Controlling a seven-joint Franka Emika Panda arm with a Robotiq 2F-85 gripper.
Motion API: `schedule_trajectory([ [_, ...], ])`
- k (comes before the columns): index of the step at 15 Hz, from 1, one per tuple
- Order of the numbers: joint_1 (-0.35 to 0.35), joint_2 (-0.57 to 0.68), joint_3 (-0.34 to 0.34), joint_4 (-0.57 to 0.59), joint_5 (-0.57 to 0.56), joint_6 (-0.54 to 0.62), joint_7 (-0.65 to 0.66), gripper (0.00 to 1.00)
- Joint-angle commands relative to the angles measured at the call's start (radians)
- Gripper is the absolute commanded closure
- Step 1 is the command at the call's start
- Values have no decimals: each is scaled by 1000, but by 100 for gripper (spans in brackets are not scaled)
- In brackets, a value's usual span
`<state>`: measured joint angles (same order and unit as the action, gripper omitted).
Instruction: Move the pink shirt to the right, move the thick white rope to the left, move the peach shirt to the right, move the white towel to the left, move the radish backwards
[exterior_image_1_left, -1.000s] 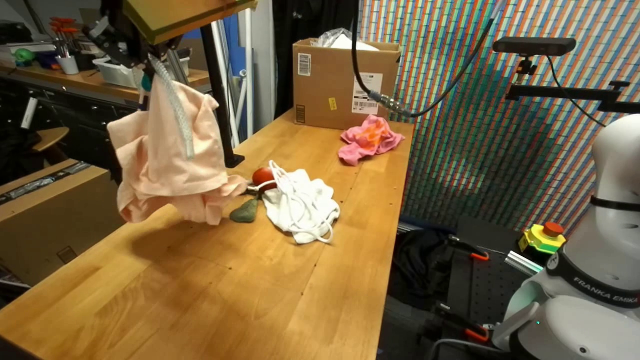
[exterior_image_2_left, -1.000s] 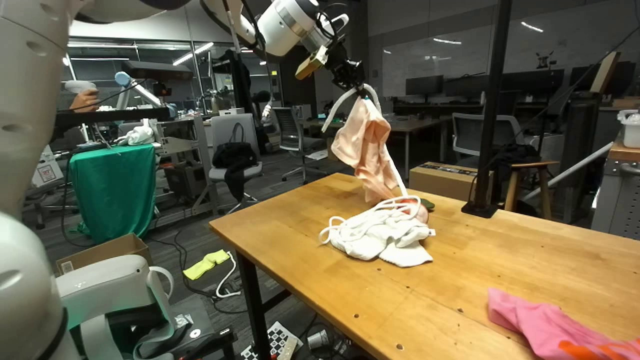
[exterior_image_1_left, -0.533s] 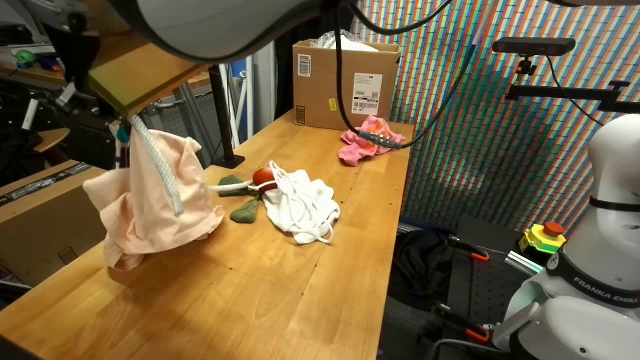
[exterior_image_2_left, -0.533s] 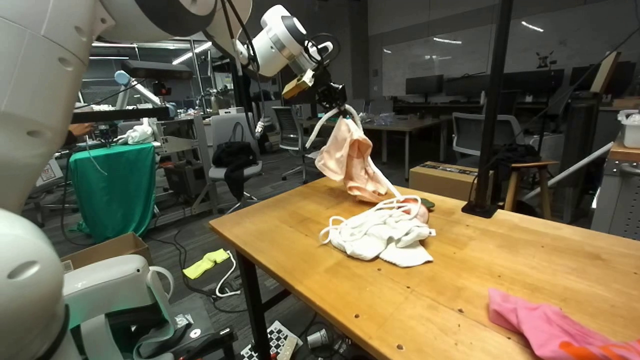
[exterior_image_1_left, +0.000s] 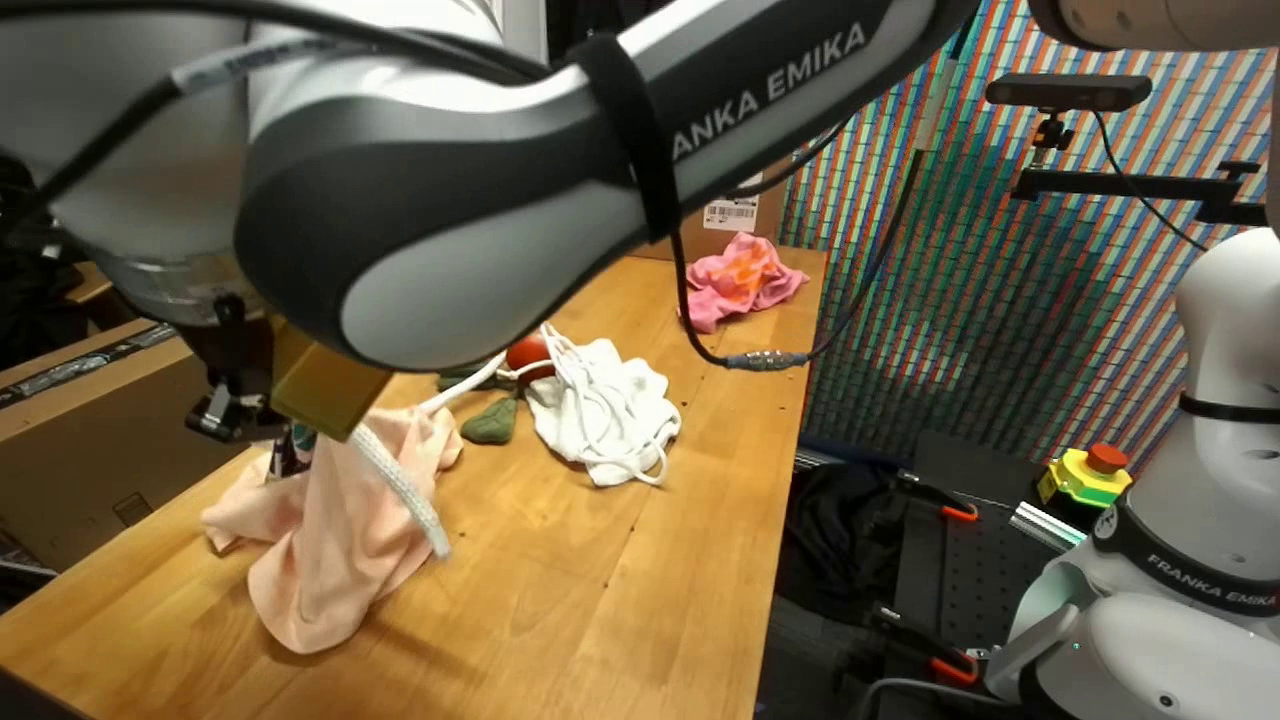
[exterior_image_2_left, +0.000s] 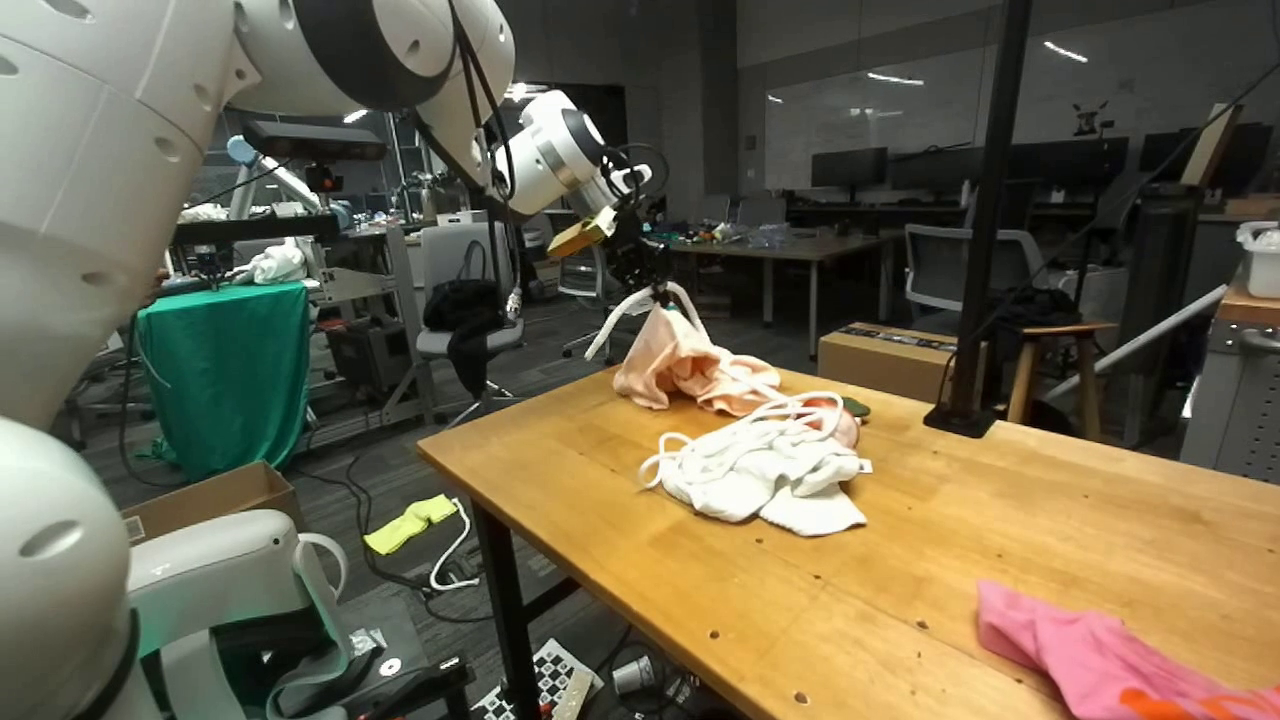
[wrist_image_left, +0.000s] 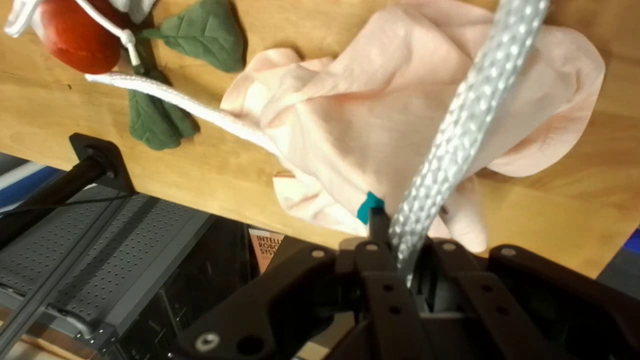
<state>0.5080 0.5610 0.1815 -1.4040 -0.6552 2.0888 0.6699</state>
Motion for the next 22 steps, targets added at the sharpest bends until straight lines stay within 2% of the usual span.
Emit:
schedule_trajectory([
  [1, 17, -8, -4, -76, 29, 10, -62, 96],
  [8, 49, -13, 4, -166, 47, 19, -113, 96],
  [14, 104, -2, -18, -144, 50, 58, 2, 97],
  [18, 106, 37, -55, -84, 91, 53, 130, 97],
  [19, 105, 42, -65, -76, 95, 52, 151, 91],
  [20, 105, 45, -74, -68, 100, 49, 163, 66],
  [22, 106, 42, -87, -60, 99, 42, 172, 61],
])
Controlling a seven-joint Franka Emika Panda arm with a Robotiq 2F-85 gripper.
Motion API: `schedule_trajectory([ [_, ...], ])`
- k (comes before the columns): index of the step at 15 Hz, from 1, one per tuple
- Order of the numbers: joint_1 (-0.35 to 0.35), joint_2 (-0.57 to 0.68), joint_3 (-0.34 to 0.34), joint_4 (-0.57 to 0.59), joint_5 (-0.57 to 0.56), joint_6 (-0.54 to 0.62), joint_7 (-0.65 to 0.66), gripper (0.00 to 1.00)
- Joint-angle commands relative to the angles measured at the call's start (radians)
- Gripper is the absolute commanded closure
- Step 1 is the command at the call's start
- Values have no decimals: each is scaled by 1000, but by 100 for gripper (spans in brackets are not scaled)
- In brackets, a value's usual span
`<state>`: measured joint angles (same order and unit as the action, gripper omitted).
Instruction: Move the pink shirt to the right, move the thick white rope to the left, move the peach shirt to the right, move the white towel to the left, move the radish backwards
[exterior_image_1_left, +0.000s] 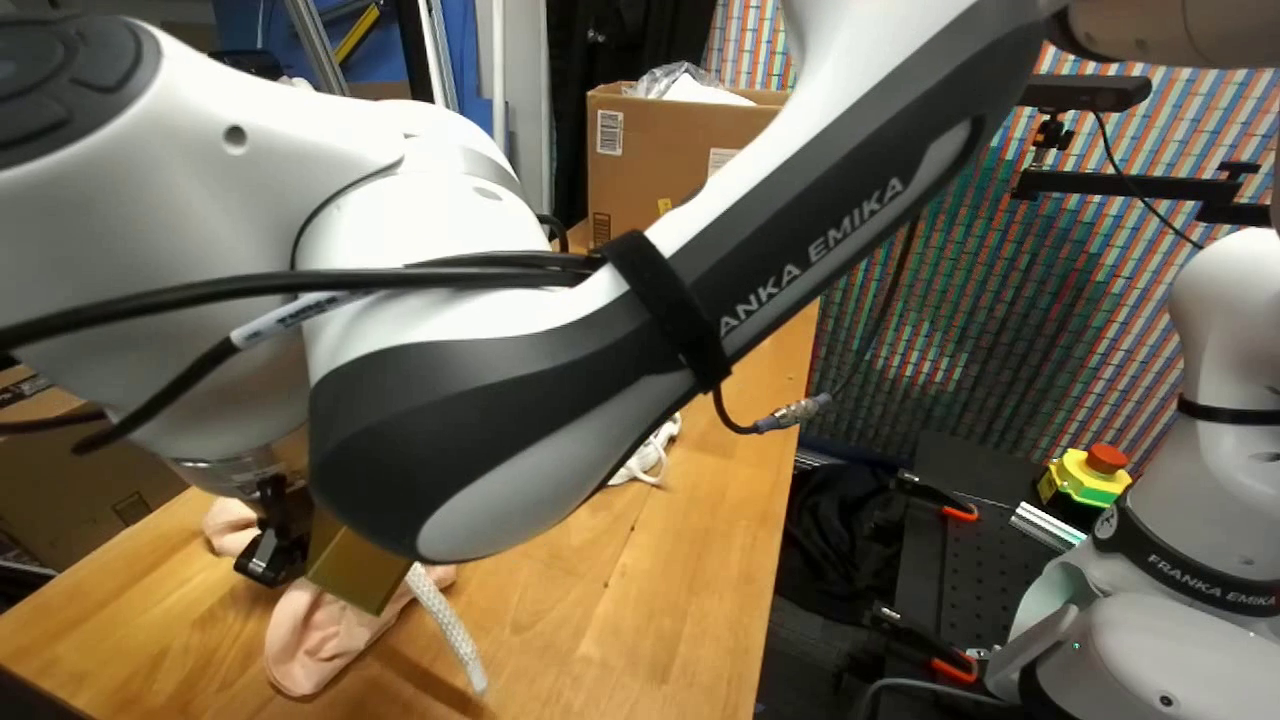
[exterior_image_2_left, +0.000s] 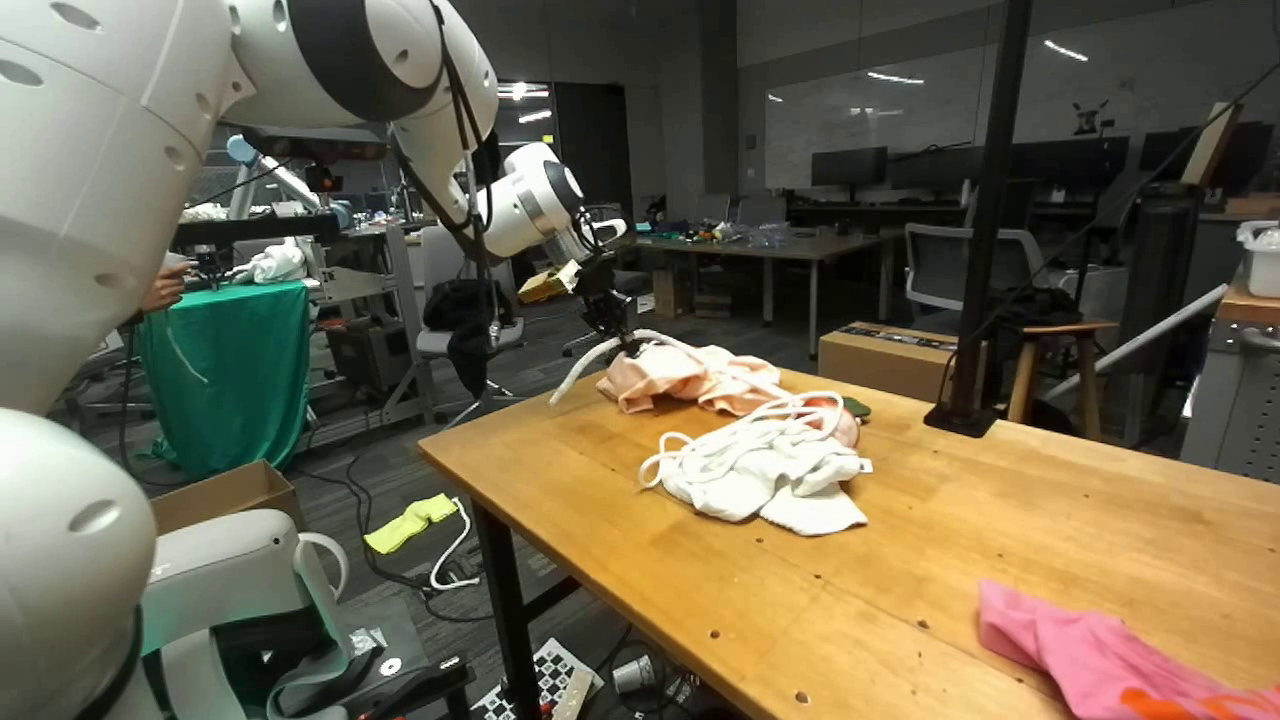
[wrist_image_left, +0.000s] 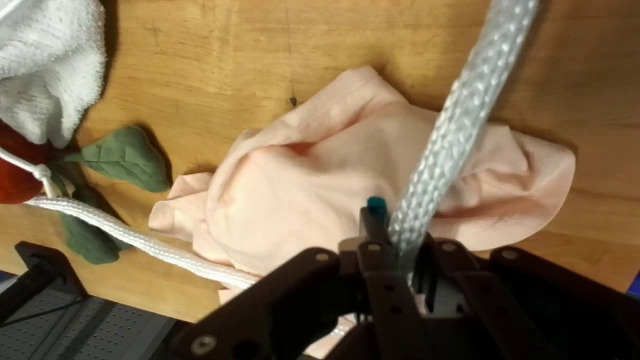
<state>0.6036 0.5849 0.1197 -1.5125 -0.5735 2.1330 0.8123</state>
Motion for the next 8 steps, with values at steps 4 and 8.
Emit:
schedule_trajectory([
  [4, 11, 3, -29, 83, 32, -31, 22, 32],
  [8, 16, -21, -31, 123, 41, -38, 18, 2],
])
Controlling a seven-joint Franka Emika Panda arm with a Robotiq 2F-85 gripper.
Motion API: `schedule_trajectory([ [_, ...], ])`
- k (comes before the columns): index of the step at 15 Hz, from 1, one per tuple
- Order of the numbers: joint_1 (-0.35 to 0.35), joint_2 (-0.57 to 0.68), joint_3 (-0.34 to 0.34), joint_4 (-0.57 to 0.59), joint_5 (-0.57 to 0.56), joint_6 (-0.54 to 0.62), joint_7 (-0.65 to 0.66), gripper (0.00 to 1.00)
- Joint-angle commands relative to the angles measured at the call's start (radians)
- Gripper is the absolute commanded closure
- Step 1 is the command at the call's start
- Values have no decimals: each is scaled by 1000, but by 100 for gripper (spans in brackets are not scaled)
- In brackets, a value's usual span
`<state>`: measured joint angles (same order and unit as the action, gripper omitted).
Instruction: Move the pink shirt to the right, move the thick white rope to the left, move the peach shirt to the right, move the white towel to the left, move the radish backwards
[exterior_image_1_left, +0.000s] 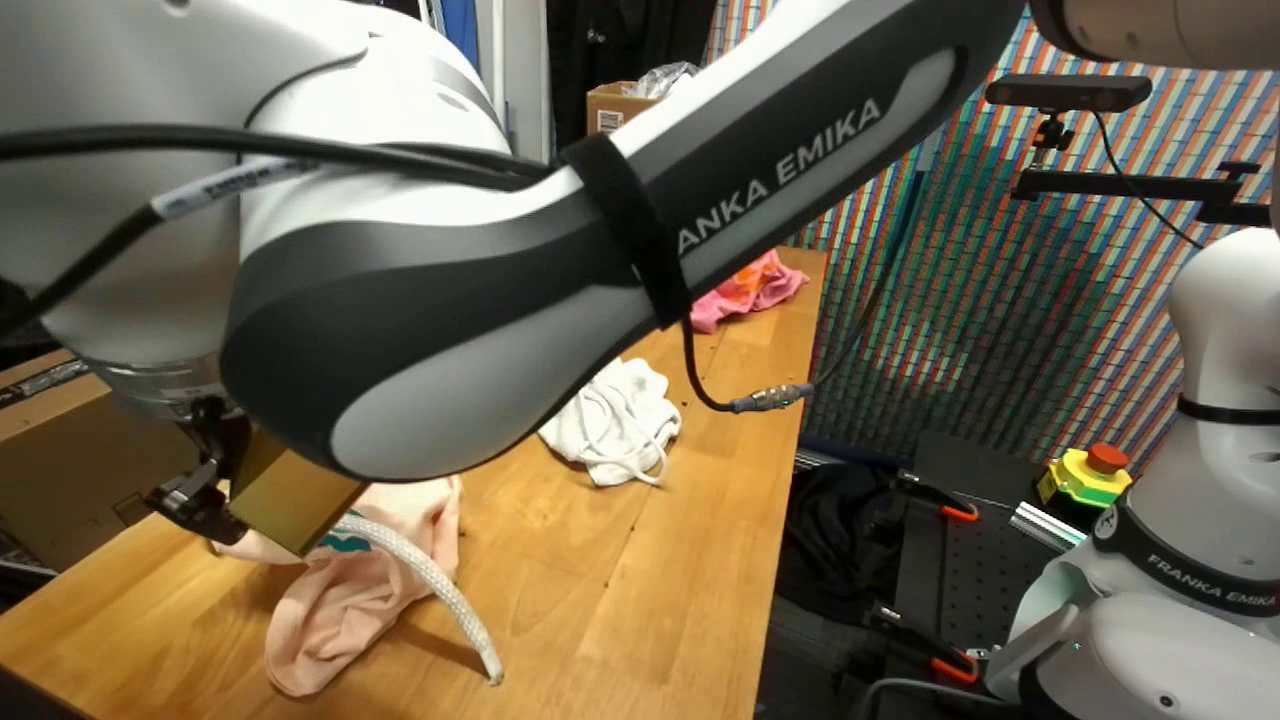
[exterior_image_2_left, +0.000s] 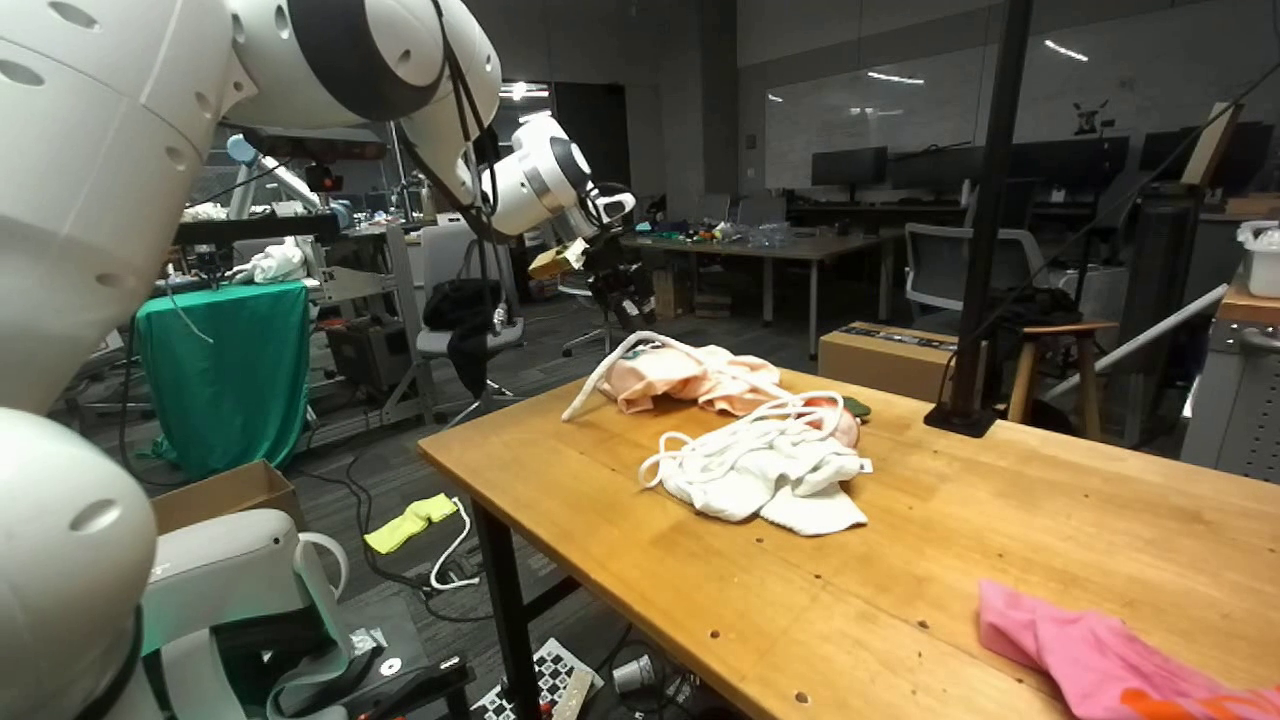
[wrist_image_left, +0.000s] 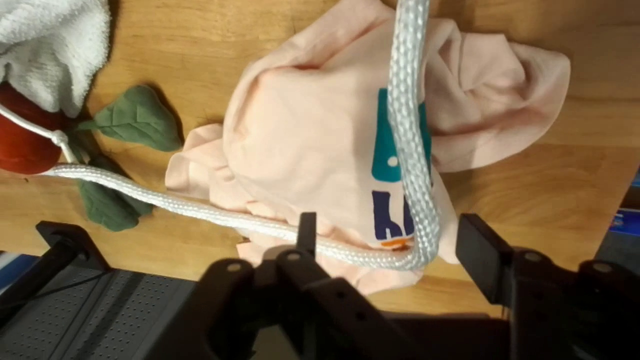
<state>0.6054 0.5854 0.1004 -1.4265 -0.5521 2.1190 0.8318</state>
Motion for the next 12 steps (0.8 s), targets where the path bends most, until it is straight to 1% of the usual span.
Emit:
schedule_trajectory([
  [1, 11, -29, -11, 46, 24, -31, -10, 0],
  [3, -1, -40, -9, 50, 38, -37, -24, 0],
  [4, -22, -50, 3, 34, 38, -29, -24, 0],
  [7, -55, -57, 1, 8, 53, -17, -32, 0],
  [12, -103, -35, -7, -25, 73, -16, -60, 0],
])
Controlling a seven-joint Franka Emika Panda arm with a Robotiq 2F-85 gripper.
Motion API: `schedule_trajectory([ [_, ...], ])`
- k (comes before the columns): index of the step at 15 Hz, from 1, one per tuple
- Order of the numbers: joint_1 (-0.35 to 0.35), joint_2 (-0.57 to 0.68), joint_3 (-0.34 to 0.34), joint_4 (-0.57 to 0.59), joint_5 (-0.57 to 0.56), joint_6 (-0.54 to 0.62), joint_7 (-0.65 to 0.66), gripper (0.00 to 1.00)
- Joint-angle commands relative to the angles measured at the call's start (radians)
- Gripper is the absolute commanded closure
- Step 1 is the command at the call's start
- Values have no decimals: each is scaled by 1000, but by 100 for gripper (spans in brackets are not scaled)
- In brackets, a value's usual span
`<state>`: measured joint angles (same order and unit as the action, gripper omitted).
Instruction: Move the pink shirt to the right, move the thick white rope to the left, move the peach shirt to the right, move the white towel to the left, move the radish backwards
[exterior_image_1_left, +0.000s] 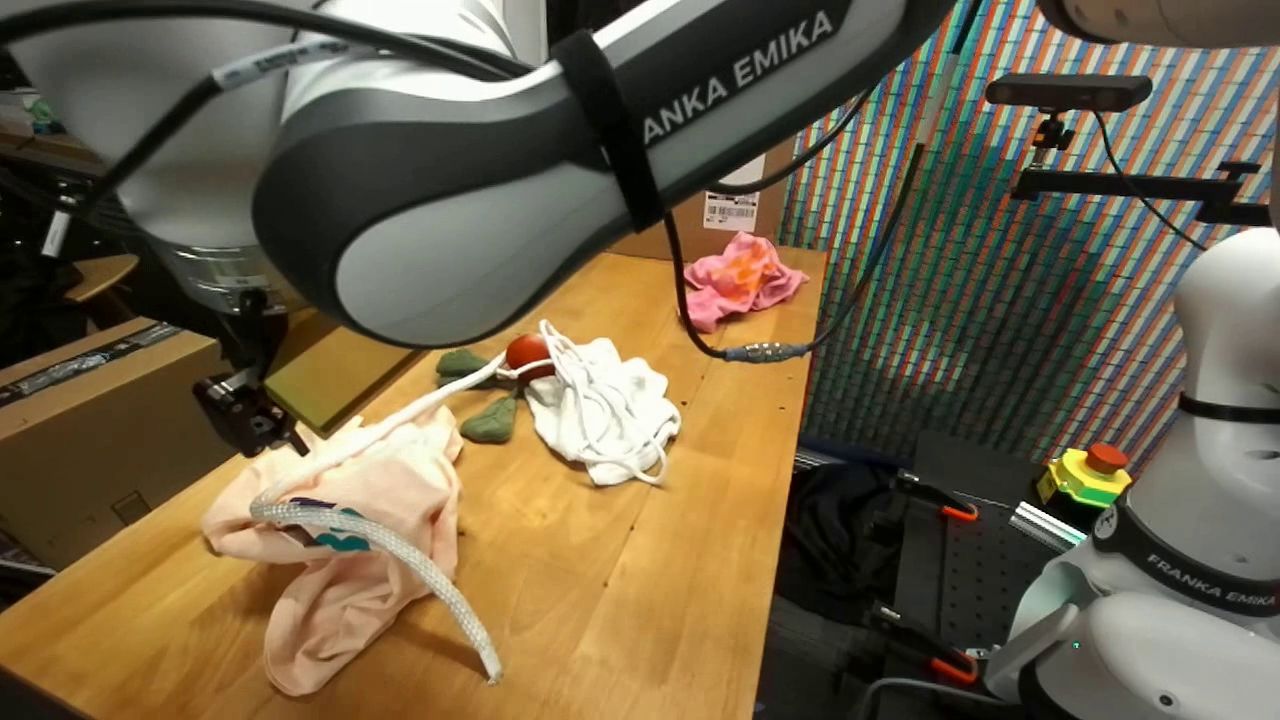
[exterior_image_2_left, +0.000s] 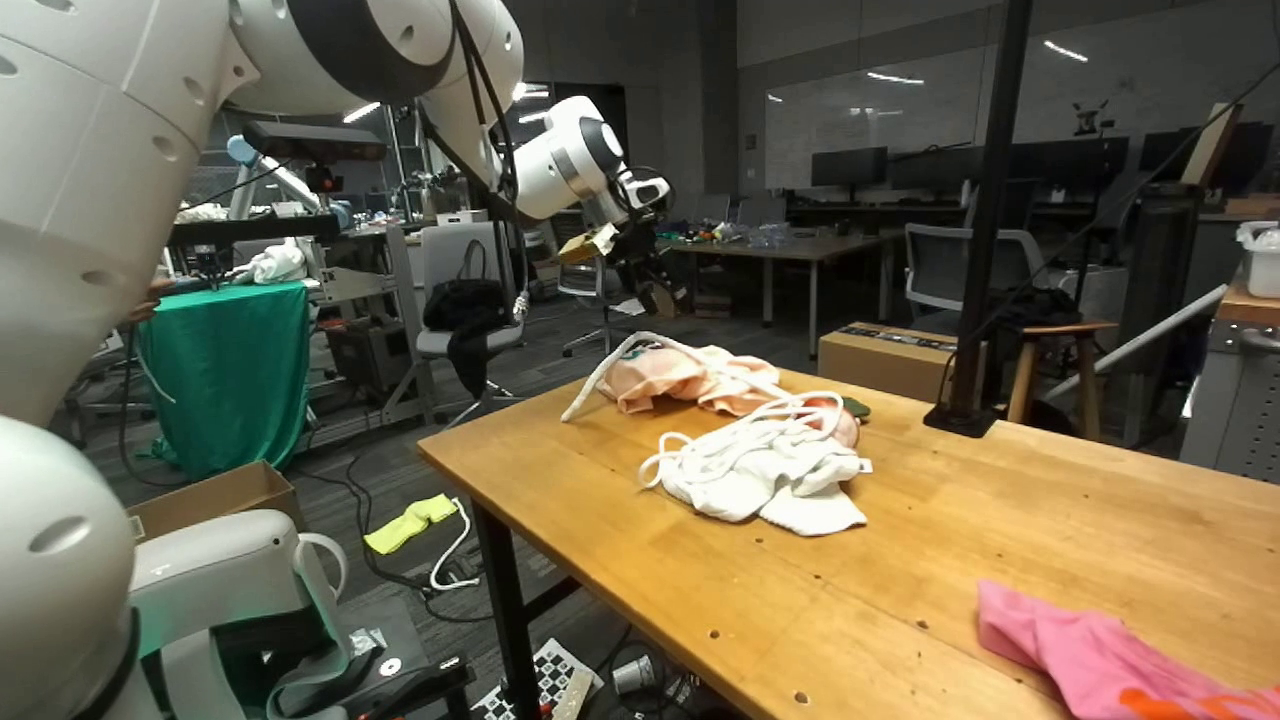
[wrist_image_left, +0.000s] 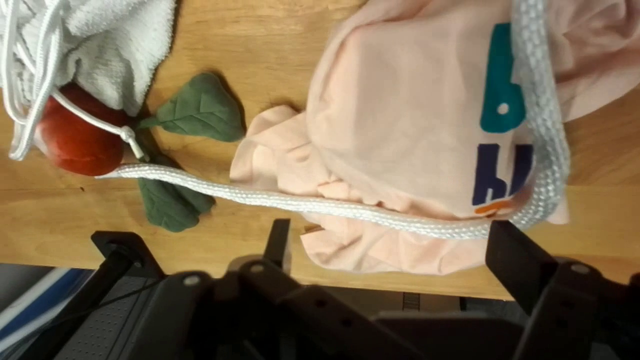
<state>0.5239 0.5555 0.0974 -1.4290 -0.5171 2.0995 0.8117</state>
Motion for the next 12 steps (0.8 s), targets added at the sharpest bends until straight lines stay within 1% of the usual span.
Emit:
schedule_trajectory([
  [1, -29, -2, -2, -28, 47, 1, -47, 0],
  [5, -49, 11, 4, -50, 100, 0, -81, 0],
  [12, -53, 33, 16, -69, 183, 25, -130, 0],
])
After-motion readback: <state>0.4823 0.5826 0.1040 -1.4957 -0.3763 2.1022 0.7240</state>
